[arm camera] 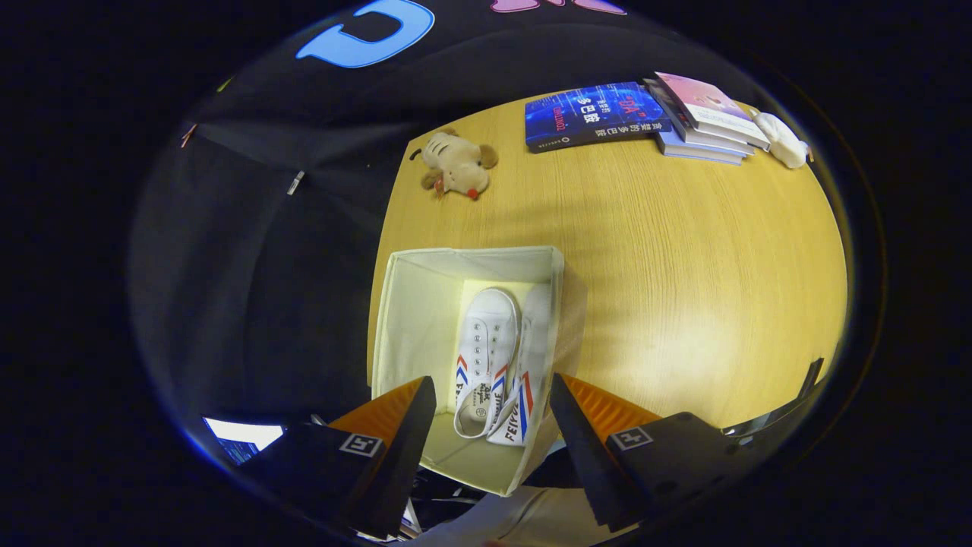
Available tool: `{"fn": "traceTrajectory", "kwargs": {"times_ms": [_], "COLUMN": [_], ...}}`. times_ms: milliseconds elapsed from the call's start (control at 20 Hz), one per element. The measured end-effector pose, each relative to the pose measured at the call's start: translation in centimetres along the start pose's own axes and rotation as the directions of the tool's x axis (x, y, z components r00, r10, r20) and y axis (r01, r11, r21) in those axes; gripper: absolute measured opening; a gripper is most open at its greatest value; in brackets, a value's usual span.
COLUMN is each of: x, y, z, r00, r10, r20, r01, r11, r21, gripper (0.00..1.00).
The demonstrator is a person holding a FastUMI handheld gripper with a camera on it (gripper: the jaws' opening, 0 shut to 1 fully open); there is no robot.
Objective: Open the storage box then place both shoes into the box .Put the left shoe in first, then the right shoe, with the right side of both shoes facing outward in a uniform manner.
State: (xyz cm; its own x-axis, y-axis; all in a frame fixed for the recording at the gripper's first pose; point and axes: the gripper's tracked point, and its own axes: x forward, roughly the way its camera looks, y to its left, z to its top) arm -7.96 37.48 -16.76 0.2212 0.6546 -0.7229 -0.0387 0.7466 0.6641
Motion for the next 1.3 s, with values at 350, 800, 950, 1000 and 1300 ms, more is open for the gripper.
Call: {"fn": "traceTrajectory", "kwargs": {"times_ms": [350,800,950,1000,1300], "x": [-4.3,-13.6,-17.1,-18.5,-25.8], "y": [-1.6,-10.7,-14.5,-15.7,-21.7], "z": [5.7,15.1,17.1,17.6,18.3], "r00": [0.977,0.854,0.793,0.767,0.617], "r10": [0.040,-0.047,-0.094,-0.109,-0.159], "r20": [0.211,0.517,0.602,0.632,0.771], "r01": [-0.020,0.134,0.225,0.255,0.390], "r11": [0.995,0.982,0.963,0.956,0.912], "r21": [-0.095,-0.132,-0.147,-0.145,-0.124], "gripper": [0.98,0.98,0.98,0.98,0.98]}}
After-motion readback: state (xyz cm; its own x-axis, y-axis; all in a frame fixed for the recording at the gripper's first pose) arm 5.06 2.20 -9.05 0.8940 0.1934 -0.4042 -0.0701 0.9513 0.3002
